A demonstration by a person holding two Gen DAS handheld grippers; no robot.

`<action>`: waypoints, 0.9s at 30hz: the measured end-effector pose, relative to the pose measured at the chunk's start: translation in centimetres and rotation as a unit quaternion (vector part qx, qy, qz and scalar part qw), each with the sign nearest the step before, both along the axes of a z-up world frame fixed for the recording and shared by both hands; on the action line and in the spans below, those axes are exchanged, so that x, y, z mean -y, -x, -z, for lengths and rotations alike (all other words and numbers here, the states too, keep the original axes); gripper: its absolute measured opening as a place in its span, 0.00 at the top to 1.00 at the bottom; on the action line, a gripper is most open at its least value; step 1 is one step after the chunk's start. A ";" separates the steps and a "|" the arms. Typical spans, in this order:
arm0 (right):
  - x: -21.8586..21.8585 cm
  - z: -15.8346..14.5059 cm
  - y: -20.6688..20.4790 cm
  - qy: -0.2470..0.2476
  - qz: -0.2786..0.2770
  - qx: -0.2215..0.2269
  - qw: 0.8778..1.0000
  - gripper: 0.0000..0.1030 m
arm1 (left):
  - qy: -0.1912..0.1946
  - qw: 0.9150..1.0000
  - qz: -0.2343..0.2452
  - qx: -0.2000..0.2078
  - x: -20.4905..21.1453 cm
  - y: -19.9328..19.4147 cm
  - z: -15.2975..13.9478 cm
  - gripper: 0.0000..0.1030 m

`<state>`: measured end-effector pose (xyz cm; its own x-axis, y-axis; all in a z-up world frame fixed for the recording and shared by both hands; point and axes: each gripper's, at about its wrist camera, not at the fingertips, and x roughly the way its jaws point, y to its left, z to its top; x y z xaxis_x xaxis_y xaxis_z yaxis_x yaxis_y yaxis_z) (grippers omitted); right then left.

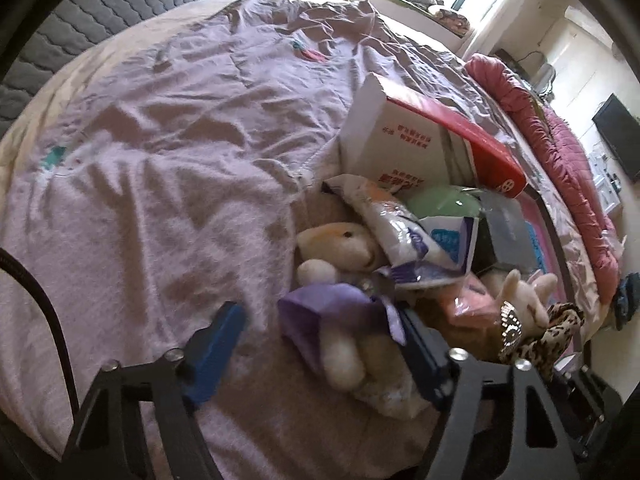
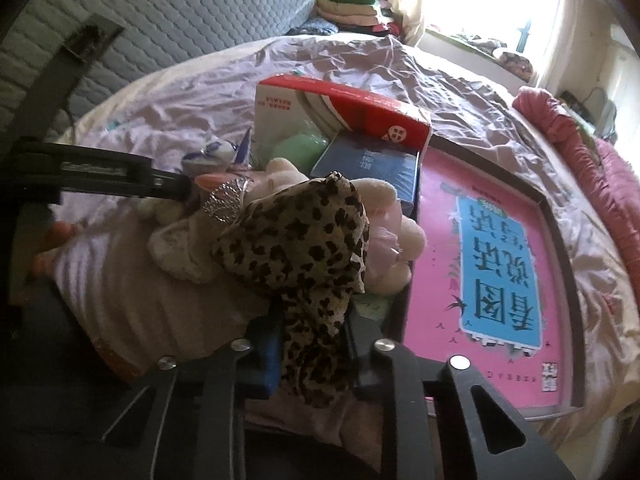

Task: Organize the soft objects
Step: 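Grasp the leopard-print cloth with the right tool while the left tool grasps the cream teddy bear, then carry the leopard cloth with the right tool while the left tool carries the bear over the pink tray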

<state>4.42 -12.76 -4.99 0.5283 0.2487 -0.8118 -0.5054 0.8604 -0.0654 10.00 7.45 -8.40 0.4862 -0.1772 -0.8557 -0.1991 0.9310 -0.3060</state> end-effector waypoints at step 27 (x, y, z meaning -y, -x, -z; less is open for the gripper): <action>2.6 -2.4 0.6 -0.122 0.021 -0.031 0.992 0.82 | 0.067 0.996 0.034 0.038 -1.6 2.4 -1.1 0.69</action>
